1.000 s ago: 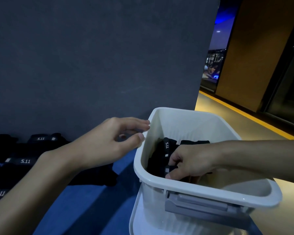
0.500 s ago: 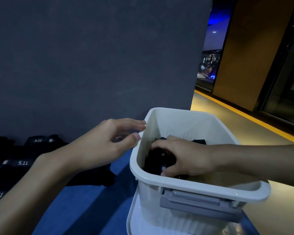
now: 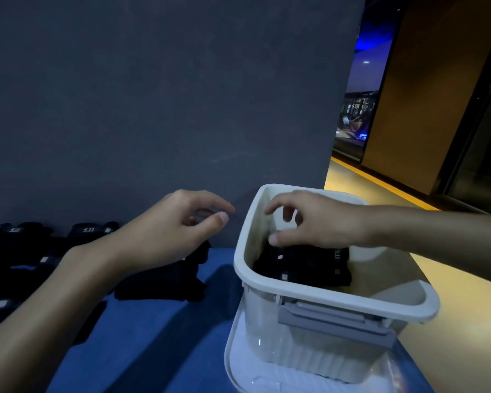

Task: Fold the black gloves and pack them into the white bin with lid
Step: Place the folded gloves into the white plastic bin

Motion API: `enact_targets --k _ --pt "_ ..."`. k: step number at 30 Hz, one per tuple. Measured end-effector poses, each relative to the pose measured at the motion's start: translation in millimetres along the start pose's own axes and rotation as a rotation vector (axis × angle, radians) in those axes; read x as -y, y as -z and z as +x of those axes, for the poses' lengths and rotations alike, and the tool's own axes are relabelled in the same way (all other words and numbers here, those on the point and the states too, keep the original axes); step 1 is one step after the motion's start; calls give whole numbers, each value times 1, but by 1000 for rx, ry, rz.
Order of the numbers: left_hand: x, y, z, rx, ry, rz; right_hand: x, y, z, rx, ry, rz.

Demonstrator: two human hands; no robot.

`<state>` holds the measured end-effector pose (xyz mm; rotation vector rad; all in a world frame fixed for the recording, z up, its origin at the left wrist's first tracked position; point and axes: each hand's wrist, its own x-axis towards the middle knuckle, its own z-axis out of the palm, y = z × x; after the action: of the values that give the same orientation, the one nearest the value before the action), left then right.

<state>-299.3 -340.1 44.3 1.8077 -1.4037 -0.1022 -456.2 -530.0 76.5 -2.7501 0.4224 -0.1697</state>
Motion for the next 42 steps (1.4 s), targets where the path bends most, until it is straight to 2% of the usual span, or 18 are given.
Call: enact_targets --k 3,6,12,19,23,29,34,37,42 --pt "2 19 -14 -34 44 88 28 5 9 -131 47 109" --pt "10 38 -32 -61 104 211 66 1 17 -155 128 211" --pt "35 73 -75 -61 243 363 141 -41 28 -50 213 217" --pt "64 98 -132 -231 434 438 180 -112 38 92 164 318" --pt "81 96 -163 -239 544 492 183 -154 45 179 93 430" --pt "102 97 -196 -250 666 416 193 -203 60 146 39 522" --pt "113 96 -203 -202 749 278 199 -212 68 49 -17 536" --pt "113 97 -202 -239 775 281 198 -215 71 72 -37 558" --pt "116 93 -206 -186 857 253 196 -211 64 173 -35 531"
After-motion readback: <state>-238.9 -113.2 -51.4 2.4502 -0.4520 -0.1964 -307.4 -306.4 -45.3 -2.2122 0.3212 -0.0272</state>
